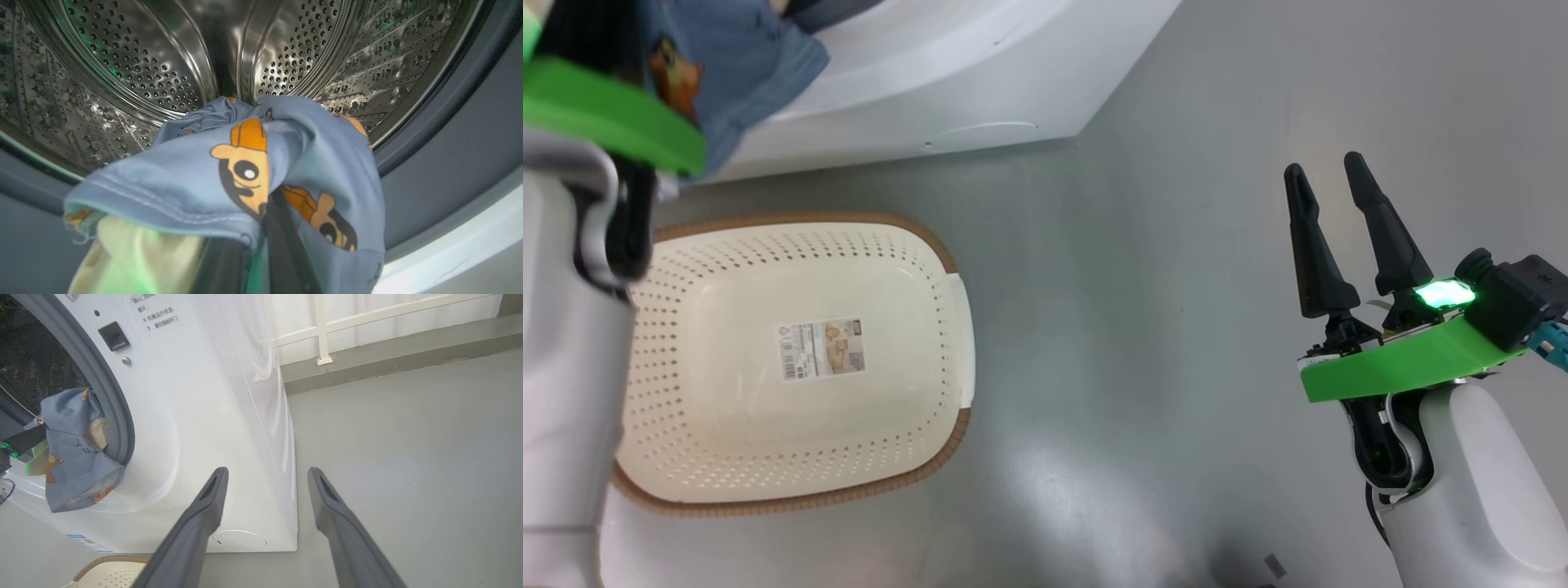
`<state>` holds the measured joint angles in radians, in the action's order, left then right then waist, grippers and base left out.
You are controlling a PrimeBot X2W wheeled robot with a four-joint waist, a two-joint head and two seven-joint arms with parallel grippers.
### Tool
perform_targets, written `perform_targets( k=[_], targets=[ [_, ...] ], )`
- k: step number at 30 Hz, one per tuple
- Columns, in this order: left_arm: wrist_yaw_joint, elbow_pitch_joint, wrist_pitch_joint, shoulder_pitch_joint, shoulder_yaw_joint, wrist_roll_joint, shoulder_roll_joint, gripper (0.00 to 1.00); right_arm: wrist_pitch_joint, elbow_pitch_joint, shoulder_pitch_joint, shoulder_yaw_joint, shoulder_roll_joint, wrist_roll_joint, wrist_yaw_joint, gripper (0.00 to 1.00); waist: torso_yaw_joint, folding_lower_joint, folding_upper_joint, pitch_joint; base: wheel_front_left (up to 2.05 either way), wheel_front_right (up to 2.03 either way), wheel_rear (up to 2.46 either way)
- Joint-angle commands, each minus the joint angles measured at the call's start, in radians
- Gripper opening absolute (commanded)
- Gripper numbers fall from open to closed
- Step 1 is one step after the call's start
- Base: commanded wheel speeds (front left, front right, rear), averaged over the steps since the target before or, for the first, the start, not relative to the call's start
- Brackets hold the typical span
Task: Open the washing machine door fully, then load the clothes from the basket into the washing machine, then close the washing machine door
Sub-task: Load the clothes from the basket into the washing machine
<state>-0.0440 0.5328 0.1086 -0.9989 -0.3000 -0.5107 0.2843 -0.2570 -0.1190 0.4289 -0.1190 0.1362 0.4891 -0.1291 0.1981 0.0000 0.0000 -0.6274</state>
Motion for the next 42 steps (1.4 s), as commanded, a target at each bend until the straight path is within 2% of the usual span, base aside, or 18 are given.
perform_targets(
  k=[1, 11, 19, 25, 29, 33, 34, 35, 36, 42],
  targets=[
    [0.004, -0.003, -0.009, -0.043, 0.013, 0.020, 0.039, 0.00, -0.005, 0.024, -0.020, -0.022, 0.000, 0.006, -0.002, 1.00, 0.012, 0.0000, 0.0000, -0.014, 0.00, 0.00, 0.00],
    [-0.019, 0.250, -0.026, -0.303, -0.044, 0.081, 0.035, 0.00, -0.005, 0.032, -0.003, -0.029, -0.013, 0.006, -0.002, 1.00, 0.067, 0.0000, 0.0000, -0.065, 0.00, 0.00, 0.00],
    [-0.016, 0.422, 0.031, -0.480, -0.060, 0.111, 0.028, 0.00, -0.005, 0.035, -0.006, -0.031, -0.021, 0.006, -0.002, 1.00, 0.099, 0.0000, 0.0000, -0.096, 0.00, 0.00, 0.00],
    [0.009, 0.437, 0.138, -0.577, -0.058, 0.143, 0.033, 0.00, -0.005, 0.036, -0.001, -0.044, -0.027, 0.005, -0.002, 1.00, 0.113, 0.0000, 0.0000, -0.107, 0.00, 0.00, 0.00],
    [0.024, 0.375, 0.152, -0.605, -0.047, 0.178, 0.039, 0.00, -0.005, 0.038, -0.002, -0.041, -0.027, 0.005, -0.002, 1.00, 0.119, 0.0000, 0.0000, -0.119, 0.00, 0.00, 0.00],
    [0.029, 0.388, 0.153, -0.580, -0.034, 0.190, 0.040, 0.00, -0.005, 0.037, 0.000, -0.042, -0.029, 0.003, -0.002, 1.00, 0.120, 0.0000, 0.0000, -0.123, 0.00, 0.00, 0.00],
    [0.023, 0.420, 0.152, -0.570, -0.033, 0.184, 0.035, 0.08, -0.005, 0.036, 0.001, -0.043, -0.030, 0.003, -0.002, 1.00, 0.119, 0.0000, 0.0000, -0.121, 0.00, 0.00, 0.00],
    [0.017, 0.455, 0.144, -0.566, -0.033, 0.177, 0.029, 0.37, -0.005, 0.034, 0.000, -0.045, -0.031, 0.002, -0.002, 1.00, 0.118, 0.0000, 0.0000, -0.120, 0.00, 0.00, 0.00],
    [0.009, 0.484, 0.138, -0.566, -0.033, 0.170, 0.023, 1.00, -0.005, 0.033, 0.000, -0.046, -0.031, 0.002, -0.002, 1.00, 0.117, 0.0000, 0.0000, -0.120, 0.00, 0.00, 0.00],
    [-0.021, 0.619, 0.079, -0.581, -0.033, 0.137, -0.007, 1.00, -0.005, 0.026, 0.003, -0.047, -0.032, 0.002, -0.002, 1.00, 0.106, 0.0000, 0.0000, -0.115, 0.00, 0.00, 0.00]
  ],
)
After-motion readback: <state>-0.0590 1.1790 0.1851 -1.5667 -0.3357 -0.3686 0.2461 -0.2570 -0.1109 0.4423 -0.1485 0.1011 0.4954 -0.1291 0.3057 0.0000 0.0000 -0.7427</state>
